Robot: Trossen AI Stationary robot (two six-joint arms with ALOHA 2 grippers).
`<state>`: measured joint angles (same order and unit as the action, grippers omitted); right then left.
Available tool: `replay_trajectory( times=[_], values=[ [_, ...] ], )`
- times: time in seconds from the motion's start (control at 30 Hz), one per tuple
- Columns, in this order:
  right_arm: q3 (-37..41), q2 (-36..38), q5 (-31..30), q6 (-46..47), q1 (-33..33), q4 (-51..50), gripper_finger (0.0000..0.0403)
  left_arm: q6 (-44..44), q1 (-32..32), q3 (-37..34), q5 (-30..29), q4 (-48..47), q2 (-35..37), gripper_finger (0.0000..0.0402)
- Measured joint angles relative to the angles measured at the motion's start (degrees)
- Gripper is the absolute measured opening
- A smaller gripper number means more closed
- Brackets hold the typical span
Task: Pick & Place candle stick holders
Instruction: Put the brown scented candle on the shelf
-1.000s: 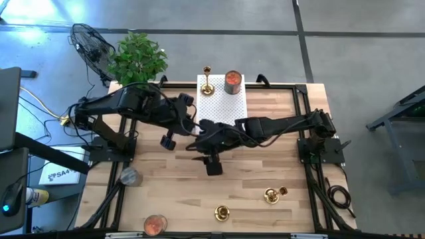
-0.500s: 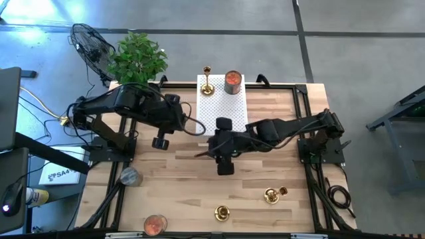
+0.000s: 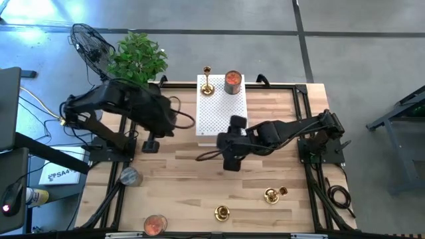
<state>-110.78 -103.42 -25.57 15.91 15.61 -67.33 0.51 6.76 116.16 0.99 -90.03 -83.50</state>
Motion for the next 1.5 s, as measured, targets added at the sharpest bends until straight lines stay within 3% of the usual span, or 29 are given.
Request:
replay_trajectory(
  times=[0.23,0.47,0.7,1.07,1.23,1.5],
  values=[
    [0.04,0.00,-2.79,7.82,-0.05,-10.29,0.0208,2.60,0.00,0.06,-3.77,0.00,7.75,0.0001],
    [0.04,0.00,2.02,5.83,-0.05,-8.38,0.0208,6.20,0.00,0.07,-4.51,-0.03,13.98,0.0001],
    [0.04,0.00,2.00,5.58,-0.08,-7.60,0.0208,11.87,0.00,-0.74,-3.32,0.13,17.18,0.0001],
    [0.04,0.00,1.95,5.50,-0.08,-7.32,0.0208,16.52,0.00,-18.56,-6.14,0.00,23.55,0.0006],
    [0.04,0.00,1.95,5.50,-0.10,-7.11,0.0208,19.78,0.00,-25.24,-8.46,-0.01,24.15,0.0056],
    [0.04,-0.02,1.95,5.50,-0.10,-5.63,0.0208,26.71,0.00,-29.57,-20.29,0.04,24.04,0.0198]
  ],
)
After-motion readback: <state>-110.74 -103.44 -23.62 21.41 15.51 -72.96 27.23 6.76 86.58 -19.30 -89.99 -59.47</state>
